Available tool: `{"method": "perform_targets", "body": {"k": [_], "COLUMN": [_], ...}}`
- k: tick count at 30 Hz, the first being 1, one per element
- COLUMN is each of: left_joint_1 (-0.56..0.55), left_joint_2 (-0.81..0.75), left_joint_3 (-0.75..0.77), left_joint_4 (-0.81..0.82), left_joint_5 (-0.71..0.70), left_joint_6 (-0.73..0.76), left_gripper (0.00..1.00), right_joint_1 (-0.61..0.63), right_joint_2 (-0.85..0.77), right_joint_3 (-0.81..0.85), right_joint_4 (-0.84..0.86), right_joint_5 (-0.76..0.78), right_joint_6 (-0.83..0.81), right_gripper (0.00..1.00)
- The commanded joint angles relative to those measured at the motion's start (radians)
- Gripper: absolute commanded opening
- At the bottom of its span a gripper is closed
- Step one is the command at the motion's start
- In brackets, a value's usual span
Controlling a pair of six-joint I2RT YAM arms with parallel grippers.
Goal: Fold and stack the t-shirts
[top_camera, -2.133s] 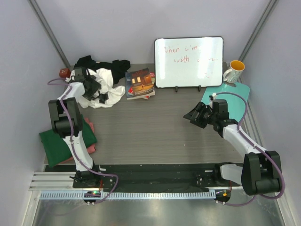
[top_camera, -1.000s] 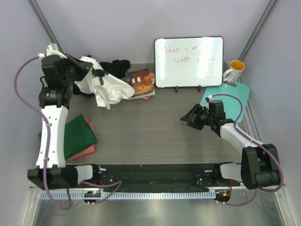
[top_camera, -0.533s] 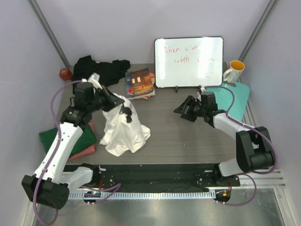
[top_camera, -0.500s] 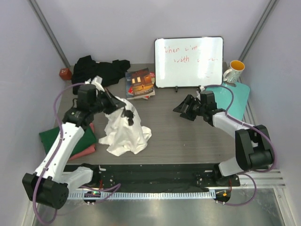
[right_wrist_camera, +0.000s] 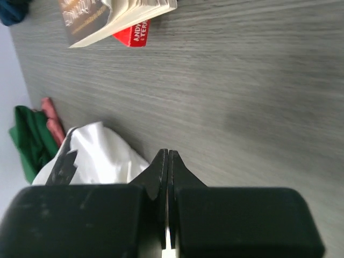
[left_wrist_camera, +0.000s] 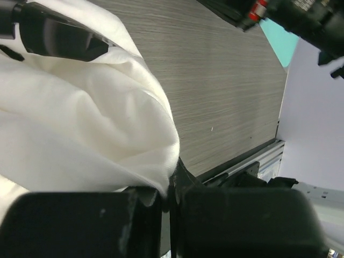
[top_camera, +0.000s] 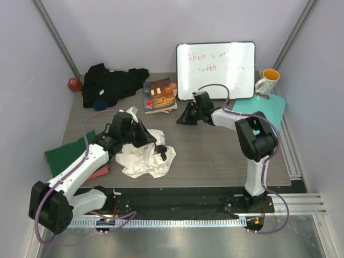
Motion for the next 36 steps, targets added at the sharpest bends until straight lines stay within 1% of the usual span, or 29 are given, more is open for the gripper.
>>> {"method": "perform_targets", "body": {"k": [1,6,10,12,16,25,29,32,34,36], "left_joint_1": [-0.019,-0.021,-0.021,-0.021,-0.021,-0.021,-0.021,-0.021,-0.021,-0.021], "left_joint_2": [-0.004,-0.022,-0.034,-0.037,-0.054,-0.092,-0.093,-0.093,-0.091,-0.085], "left_joint_3": [-0.016,-0.039,-0.058,-0.073,-0.101,-0.164,-0.164,-0.164,-0.167,-0.168], "left_joint_4": [0.074,0.076,0.079,0.082,0.087,0.090,0.088,0.091,0.090,0.090], "left_joint_5": [-0.036,-0.044,-0.044,-0.042,-0.038,-0.028,-0.016,-0.018,-0.013,-0.010], "left_joint_6": [-0.006,-0.003,-0.003,-0.005,-0.010,-0.019,-0.022,-0.023,-0.022,-0.022], "left_gripper": [0.00,0.00,0.00,0.00,0.00,0.00,0.00,0.00,0.00,0.00], "right_joint_1": [0.055,0.084,0.096,0.099,0.113,0.121,0.121,0.121,0.119,0.121], "right_joint_2": [0.106,0.220,0.333,0.370,0.458,0.631,0.676,0.722,0.734,0.731], "right_joint_3": [0.144,0.259,0.411,0.466,0.633,0.896,0.980,1.062,1.083,1.077], "right_joint_4": [-0.082,-0.125,-0.178,-0.205,-0.248,-0.304,-0.330,-0.361,-0.363,-0.360], "right_joint_5": [0.077,0.098,0.130,0.150,0.180,0.209,0.264,0.258,0.249,0.240], "right_joint_6": [-0.028,-0.016,-0.016,-0.015,-0.025,0.008,-0.008,-0.016,-0.018,-0.024], "right_gripper": [0.01,0.01,0.01,0.01,0.01,0.01,0.01,0.01,0.01,0.04]}}
